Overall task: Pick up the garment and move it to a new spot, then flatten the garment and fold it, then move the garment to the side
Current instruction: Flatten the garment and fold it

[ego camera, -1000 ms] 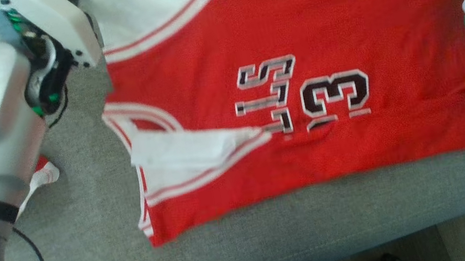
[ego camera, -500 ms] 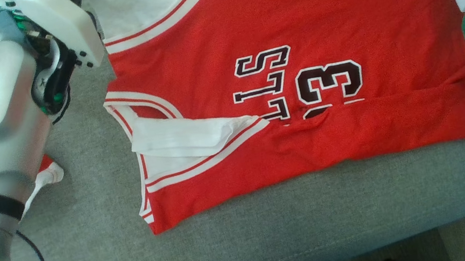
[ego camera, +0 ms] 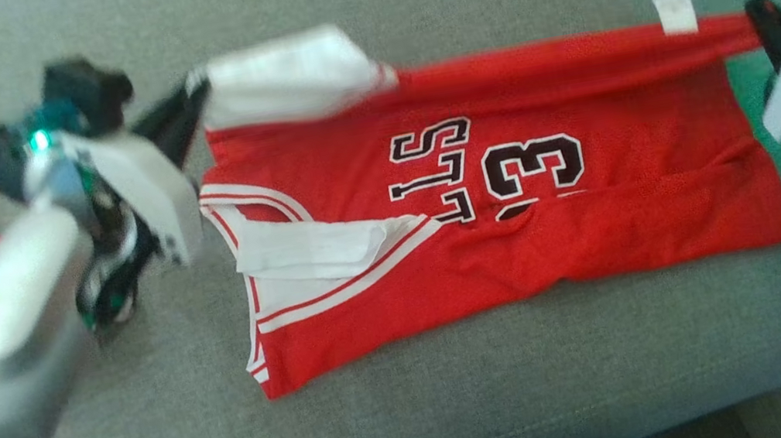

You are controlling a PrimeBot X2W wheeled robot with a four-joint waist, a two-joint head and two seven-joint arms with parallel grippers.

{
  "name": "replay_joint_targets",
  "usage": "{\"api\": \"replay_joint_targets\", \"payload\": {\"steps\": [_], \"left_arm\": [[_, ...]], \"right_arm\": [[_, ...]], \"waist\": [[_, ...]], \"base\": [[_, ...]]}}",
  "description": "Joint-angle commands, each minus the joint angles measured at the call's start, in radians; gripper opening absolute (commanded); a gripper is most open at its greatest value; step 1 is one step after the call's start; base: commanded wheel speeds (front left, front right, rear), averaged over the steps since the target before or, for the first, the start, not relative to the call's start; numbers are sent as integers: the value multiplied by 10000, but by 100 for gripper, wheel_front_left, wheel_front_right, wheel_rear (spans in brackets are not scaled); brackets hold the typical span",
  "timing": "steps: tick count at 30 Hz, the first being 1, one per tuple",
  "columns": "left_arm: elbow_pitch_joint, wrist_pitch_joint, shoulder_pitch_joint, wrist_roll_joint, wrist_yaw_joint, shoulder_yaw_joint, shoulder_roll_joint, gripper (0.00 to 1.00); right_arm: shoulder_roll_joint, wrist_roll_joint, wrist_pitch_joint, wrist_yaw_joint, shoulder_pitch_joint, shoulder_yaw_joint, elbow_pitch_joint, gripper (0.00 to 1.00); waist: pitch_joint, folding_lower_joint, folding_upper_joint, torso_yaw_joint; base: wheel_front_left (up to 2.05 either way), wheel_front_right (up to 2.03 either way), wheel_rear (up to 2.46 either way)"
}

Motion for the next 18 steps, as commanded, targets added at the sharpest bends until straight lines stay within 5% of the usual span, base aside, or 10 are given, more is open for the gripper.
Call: {"api": "replay_joint_targets", "payload": {"steps": [1,9,18], "left_arm": [[-565,138,-87,-75,166,332,642,0],[-3298,1221,1598,-244,985,-205,1988,0],[-4785,1831,2493,-334,1412,-713,2418,0]], "right_arm": [[-435,218,164,-7,313,115,-397,0],[-1312,1144,1855,-7,1760,395,-1740,0],[-1840,1209,3109,-7,2676,355,-2781,0]], "waist": [[-303,0,-1,83],[-967,0,-1,222],[-1197,0,-1,163]], "base": [[0,0,0],[0,0,0],[0,0,0]]}}
